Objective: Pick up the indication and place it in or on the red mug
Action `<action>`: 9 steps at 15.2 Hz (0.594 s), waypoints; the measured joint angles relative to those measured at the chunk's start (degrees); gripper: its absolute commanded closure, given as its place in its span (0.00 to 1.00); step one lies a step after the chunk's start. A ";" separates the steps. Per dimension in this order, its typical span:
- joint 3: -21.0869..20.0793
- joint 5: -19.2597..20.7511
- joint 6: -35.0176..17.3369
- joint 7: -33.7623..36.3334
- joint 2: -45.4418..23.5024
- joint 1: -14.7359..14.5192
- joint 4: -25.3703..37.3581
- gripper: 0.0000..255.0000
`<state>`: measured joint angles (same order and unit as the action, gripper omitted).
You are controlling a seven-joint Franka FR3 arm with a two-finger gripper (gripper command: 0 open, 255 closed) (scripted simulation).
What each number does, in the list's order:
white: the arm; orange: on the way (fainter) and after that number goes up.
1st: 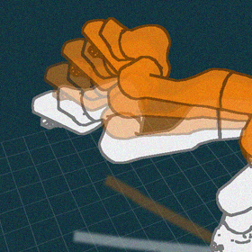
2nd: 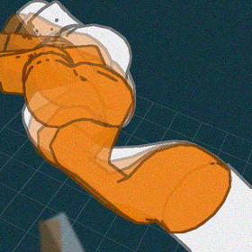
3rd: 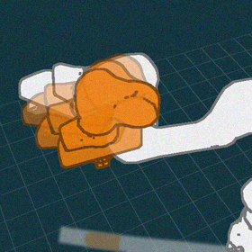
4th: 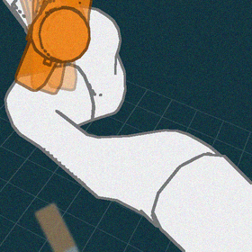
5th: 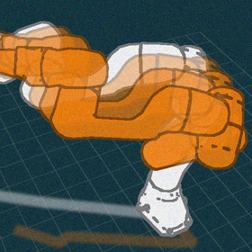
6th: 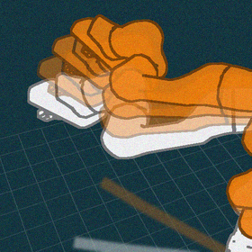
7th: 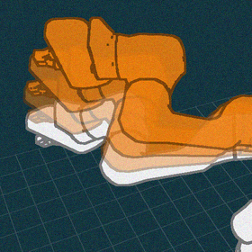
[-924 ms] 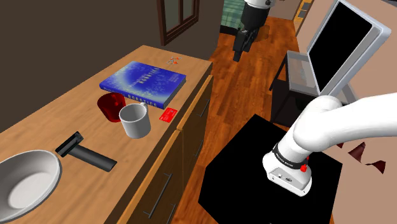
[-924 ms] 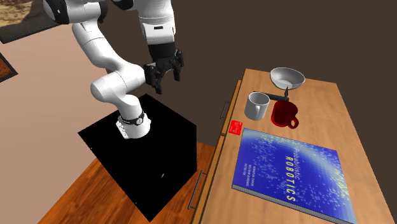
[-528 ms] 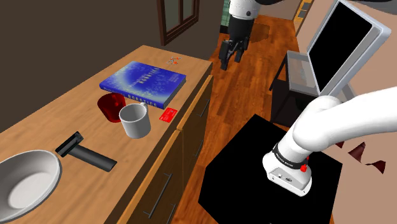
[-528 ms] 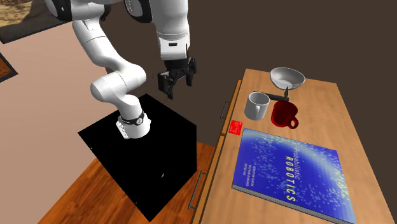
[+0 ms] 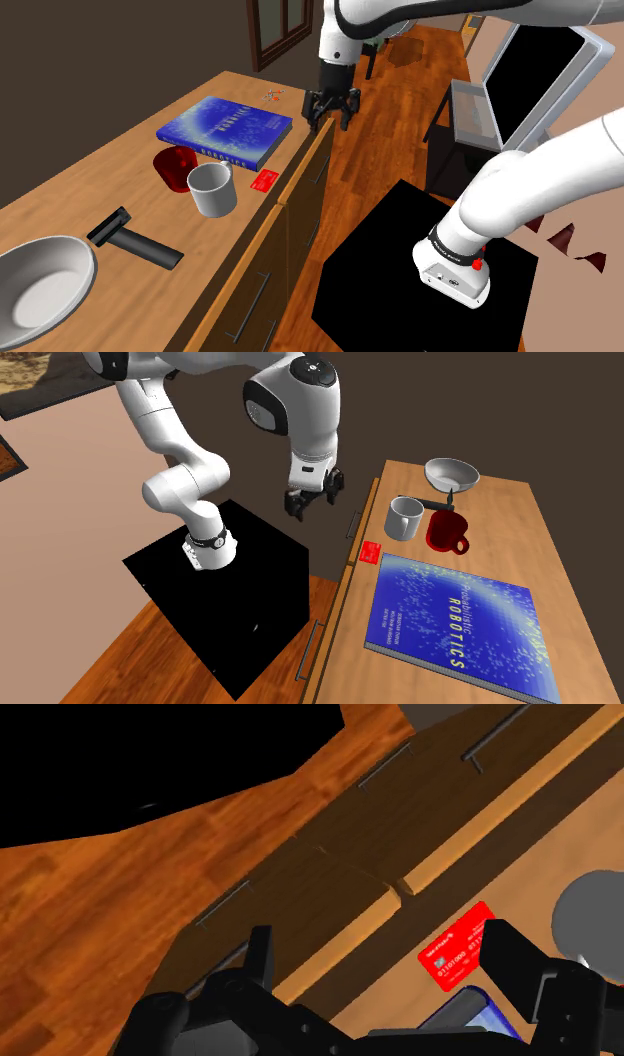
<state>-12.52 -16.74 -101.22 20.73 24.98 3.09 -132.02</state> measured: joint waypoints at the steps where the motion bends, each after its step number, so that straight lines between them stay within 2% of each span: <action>1: -0.75 -1.27 -1.03 2.26 -2.04 -0.04 0.58 0.00; 6: -2.77 -7.20 -6.70 11.20 -11.35 0.09 2.19 0.00; 9: -3.85 -10.48 -10.09 16.52 -18.30 -0.15 5.16 0.00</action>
<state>-16.36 -27.21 -111.31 37.24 6.68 2.94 -126.86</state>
